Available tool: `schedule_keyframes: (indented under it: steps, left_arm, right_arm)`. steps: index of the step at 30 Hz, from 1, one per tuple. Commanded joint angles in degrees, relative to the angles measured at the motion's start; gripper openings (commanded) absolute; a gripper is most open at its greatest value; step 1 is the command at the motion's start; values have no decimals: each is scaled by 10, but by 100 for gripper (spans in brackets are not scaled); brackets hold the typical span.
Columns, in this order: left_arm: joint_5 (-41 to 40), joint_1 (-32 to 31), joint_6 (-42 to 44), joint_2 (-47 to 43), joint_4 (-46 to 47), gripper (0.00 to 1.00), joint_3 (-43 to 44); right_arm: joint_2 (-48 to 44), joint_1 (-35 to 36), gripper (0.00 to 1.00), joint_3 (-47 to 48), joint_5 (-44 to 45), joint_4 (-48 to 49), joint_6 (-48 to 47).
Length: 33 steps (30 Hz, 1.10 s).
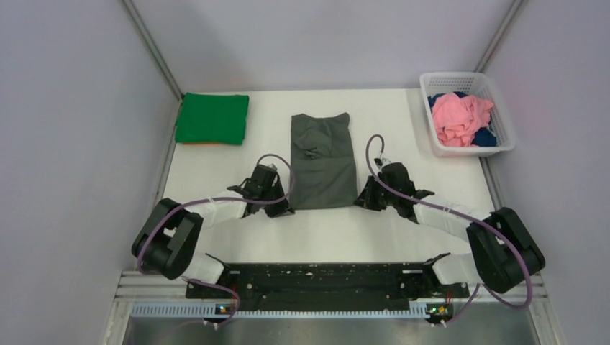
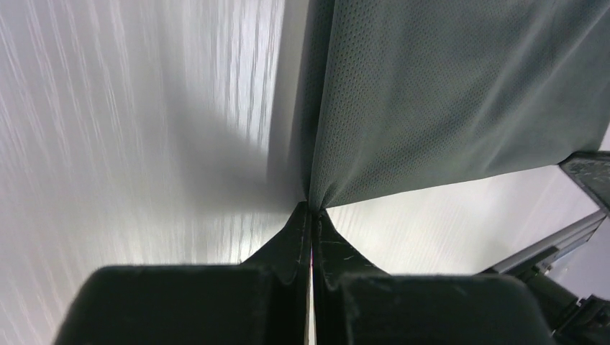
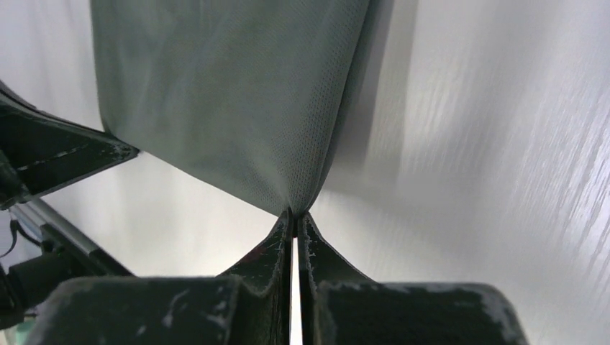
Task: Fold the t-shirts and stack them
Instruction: Grab one side of the 2/3 rectangular tshirt with both arms, then fold the long partially folded tshirt into a neat square
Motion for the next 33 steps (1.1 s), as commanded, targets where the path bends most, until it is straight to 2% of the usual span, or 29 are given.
schedule_keyframes:
  steps: [1, 8, 11, 14, 19, 26, 30, 33]
  left_arm:
    - [-14, -32, -20, -71, -25, 0, -47]
    - [-62, -138, -104, -214, -88, 0, -110]
    - [-67, -162, -128, -276, -105, 0, -130]
    - [-79, -166, -114, -316, -101, 0, -128]
    - [-127, -165, -74, -284, -78, 0, -68]
    - [-244, -155, -7, -194, -100, 0, 65]
    - [-247, -106, 27, -145, -78, 0, 115]
    - [-202, -63, 46, -102, -48, 0, 143]
  right_arm:
    - [-87, 17, 0, -30, -28, -54, -10]
    - [-243, 57, 0, -99, -69, -161, 19]
    - [-311, 65, 0, -125, -88, -177, 46]
    - [-358, 65, 0, -127, -74, -179, 55]
    - [-350, 65, 0, -91, -33, -142, 58]
    - [-268, 63, 0, 13, 80, -109, 34]
    - [-217, 50, 0, 60, 105, -89, 23]
    - [-183, 21, 0, 84, 104, -65, 14]
